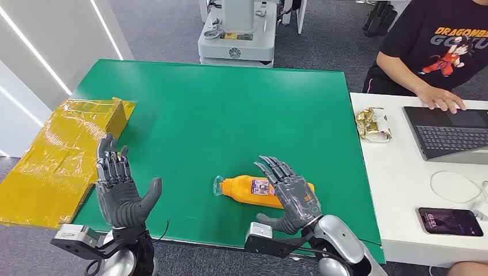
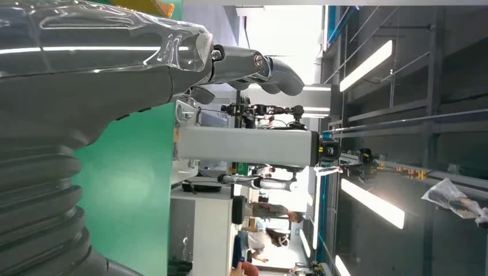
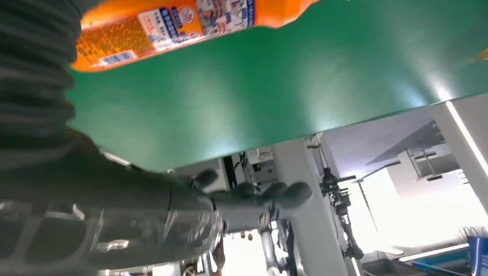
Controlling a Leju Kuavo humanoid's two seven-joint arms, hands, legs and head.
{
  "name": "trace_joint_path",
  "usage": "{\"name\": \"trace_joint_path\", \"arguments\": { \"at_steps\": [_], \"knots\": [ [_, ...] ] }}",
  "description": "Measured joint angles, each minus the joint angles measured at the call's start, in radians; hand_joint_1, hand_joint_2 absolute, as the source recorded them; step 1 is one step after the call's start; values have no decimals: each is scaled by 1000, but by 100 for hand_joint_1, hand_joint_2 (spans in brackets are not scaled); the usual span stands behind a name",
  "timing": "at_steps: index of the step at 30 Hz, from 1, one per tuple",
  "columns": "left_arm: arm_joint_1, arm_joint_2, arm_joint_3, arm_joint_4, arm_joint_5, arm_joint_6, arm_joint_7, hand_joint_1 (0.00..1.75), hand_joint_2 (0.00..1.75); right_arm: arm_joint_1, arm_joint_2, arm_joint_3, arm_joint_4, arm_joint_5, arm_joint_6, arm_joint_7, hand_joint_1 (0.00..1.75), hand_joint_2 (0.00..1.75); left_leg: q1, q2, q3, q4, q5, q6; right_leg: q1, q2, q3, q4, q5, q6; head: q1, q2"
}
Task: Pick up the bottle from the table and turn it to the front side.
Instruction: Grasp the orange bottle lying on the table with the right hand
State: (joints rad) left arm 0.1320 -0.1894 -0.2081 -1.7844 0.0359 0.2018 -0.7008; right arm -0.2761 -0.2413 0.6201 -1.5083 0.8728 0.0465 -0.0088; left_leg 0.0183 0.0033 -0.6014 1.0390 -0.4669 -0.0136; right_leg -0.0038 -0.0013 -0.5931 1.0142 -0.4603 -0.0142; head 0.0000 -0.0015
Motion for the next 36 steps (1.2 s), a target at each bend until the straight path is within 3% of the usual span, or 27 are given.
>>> {"name": "trace_joint_path", "arguments": {
  "at_steps": [5, 14, 20, 26, 36],
  "knots": [
    [-12, -5, -5, 9, -3, 1, 0, 0, 175, -60, -17, 2, 59, 58, 90, 35, 0, 175, 0, 1, 0, 0, 0, 0, 0, 0, 0, 0, 1, 0, 0, 0],
    [-35, -11, -14, 37, 2, -20, 0, 0, 175, -179, -28, 35, 218, 25, 202, 26, 0, 175, 0, 1, 0, 0, 1, 1, 0, 0, 0, 0, 2, 0, 0, 0],
    [-42, -17, -18, 51, 3, -26, 0, 0, 175, -272, -25, 89, 314, -15, 216, 4, 0, 175, 0, 0, -1, 0, 1, 1, 0, 0, 0, 0, 2, 0, 0, 0],
    [-53, -23, -21, 62, 0, -24, 0, 0, 175, -369, 12, 145, 450, -73, 228, -27, 0, 175, 0, 0, 0, 0, 2, 2, 0, 0, 0, 0, 2, 0, 0, 0],
    [-54, -24, -22, 68, 6, -18, 0, 0, 175, -437, 52, 191, 639, -115, 228, -49, 0, 175, 0, 0, -1, 0, 2, 2, 0, 0, 0, 0, 2, 0, 0, 0]
  ]
}}
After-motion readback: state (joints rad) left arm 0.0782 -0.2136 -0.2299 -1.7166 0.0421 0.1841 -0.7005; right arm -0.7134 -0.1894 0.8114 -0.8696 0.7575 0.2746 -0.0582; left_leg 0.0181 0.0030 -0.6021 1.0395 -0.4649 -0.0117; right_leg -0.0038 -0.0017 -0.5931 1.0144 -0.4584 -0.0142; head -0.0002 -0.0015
